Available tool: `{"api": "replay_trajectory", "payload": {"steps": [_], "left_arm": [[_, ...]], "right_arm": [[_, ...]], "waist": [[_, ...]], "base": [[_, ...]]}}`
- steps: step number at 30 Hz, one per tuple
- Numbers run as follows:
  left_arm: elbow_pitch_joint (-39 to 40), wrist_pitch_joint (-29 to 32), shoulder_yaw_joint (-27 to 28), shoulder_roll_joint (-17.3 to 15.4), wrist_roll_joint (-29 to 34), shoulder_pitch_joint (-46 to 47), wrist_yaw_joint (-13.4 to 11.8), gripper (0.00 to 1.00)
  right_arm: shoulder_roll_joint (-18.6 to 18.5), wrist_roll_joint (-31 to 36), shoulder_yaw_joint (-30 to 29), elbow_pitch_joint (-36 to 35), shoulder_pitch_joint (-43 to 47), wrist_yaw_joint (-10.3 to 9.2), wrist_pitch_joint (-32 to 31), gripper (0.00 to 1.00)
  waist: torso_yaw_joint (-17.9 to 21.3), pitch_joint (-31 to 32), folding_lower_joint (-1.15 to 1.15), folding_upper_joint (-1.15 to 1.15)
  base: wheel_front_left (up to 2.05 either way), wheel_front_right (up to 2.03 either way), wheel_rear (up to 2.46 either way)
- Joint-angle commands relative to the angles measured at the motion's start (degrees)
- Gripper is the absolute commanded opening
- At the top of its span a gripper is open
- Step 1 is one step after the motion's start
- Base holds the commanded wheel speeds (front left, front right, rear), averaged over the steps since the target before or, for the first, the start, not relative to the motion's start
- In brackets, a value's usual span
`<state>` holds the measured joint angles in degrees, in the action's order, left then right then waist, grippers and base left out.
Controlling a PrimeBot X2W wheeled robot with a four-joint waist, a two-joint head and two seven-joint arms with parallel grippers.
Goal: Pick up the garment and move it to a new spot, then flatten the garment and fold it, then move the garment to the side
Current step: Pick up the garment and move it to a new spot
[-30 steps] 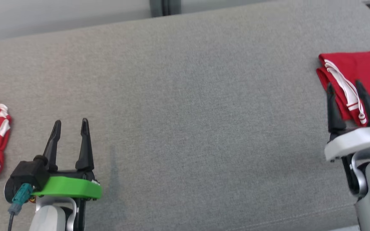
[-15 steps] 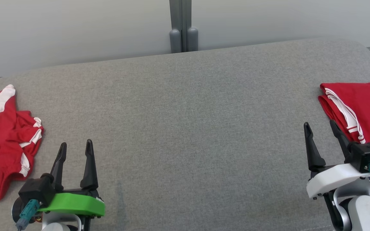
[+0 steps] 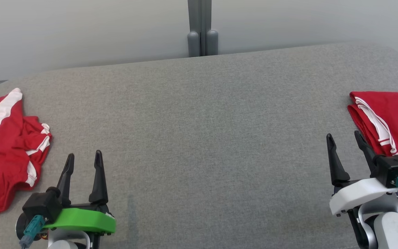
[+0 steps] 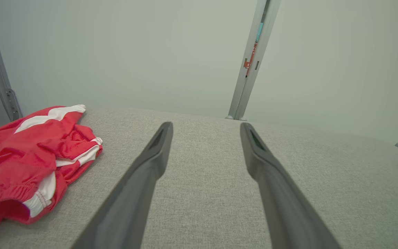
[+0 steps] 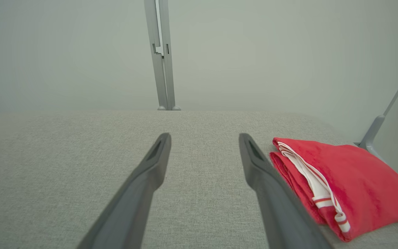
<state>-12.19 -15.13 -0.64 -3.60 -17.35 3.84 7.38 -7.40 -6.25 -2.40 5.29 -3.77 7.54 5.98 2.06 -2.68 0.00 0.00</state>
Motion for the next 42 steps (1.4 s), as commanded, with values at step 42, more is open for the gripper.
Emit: {"api": "replay_trajectory", "payload": {"steps": [42], "left_arm": [[0.5,0.0,2.8,0.3,1.2,-2.7,0.2,1.0]], "right_arm": [[1.8,-1.0,2.5,5.0,-1.2,-0.11,0.5,1.0]], "waist": [[-29.3,-1.1,0.0,0.0]], "base": [[0.0,0.0,0.0]]}}
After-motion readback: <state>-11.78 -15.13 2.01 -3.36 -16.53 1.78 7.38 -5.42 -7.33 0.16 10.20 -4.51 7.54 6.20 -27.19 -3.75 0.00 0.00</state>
